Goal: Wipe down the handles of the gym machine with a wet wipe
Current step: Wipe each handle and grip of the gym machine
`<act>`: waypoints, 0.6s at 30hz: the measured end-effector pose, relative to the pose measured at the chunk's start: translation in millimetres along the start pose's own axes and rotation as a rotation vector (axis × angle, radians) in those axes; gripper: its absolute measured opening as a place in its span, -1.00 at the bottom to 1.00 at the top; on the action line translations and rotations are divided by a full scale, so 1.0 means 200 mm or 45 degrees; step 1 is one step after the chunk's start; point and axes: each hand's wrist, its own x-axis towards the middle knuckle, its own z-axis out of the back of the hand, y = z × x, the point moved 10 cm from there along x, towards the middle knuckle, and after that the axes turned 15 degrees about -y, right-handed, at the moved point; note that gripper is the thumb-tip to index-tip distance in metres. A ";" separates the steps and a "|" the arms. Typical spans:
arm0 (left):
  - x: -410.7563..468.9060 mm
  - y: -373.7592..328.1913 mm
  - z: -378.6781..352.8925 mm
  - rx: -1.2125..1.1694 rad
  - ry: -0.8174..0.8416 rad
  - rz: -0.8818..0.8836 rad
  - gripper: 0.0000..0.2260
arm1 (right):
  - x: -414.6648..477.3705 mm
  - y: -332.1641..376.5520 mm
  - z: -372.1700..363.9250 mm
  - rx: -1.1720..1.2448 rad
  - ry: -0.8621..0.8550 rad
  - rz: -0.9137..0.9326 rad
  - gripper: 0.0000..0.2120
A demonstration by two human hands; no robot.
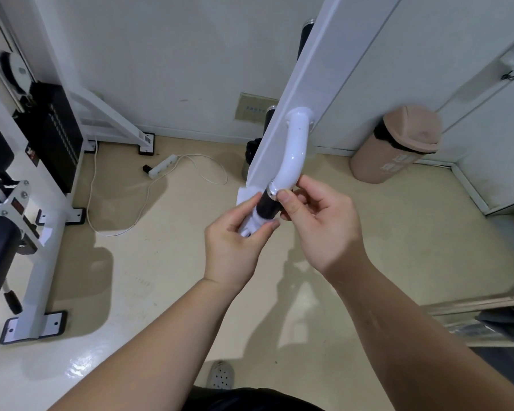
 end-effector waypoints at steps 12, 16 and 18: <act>0.00 -0.09 0.00 -0.088 -0.046 -0.010 -0.57 | 0.01 -0.02 0.01 0.069 0.036 -0.015 -0.87; -0.01 0.09 0.12 0.142 -0.044 0.135 -0.61 | 0.02 -0.03 0.00 0.035 0.029 0.014 -0.91; -0.05 0.15 0.20 0.192 -0.073 0.218 -0.67 | 0.02 -0.02 -0.01 0.043 0.021 0.036 -0.91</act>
